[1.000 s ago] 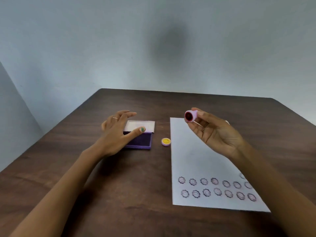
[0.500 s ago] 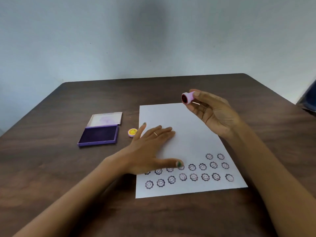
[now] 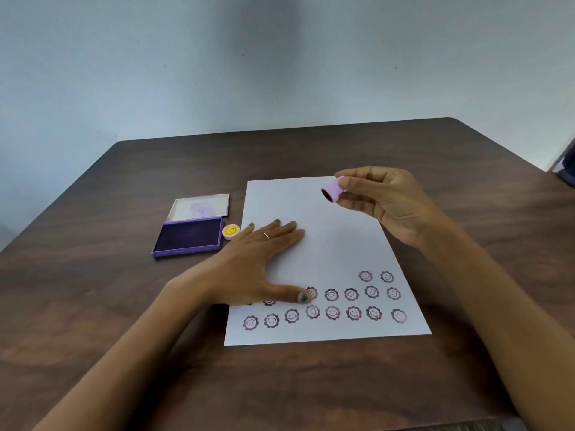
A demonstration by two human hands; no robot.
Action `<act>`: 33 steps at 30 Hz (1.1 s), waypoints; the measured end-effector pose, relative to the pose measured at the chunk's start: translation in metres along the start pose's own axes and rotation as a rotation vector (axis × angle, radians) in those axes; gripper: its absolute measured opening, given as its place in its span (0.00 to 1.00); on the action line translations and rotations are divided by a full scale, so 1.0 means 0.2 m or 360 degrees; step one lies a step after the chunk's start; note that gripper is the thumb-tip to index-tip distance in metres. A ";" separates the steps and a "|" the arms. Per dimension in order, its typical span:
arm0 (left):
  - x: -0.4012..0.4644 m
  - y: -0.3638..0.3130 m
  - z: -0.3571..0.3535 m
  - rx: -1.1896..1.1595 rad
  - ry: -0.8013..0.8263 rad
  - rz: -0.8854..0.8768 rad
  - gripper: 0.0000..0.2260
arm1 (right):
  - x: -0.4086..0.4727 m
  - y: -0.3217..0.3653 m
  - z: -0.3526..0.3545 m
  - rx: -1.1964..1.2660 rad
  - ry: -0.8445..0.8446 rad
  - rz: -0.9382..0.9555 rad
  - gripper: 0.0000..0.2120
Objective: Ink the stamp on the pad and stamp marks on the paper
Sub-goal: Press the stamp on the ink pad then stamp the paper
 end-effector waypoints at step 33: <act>-0.02 -0.01 -0.01 0.0026 0.0028 0.0052 0.47 | -0.45 0.04 -0.04 -0.1619 -0.0039 0.0554 0.12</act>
Point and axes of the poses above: each hand's wrist, its own x-axis towards the middle knuckle, its own z-axis out of the back of the hand, y = z × x, the point moved 5 cm from there along x, towards the middle knuckle, and after that the axes turned 12 degrees about -y, right-handed, at the moved point
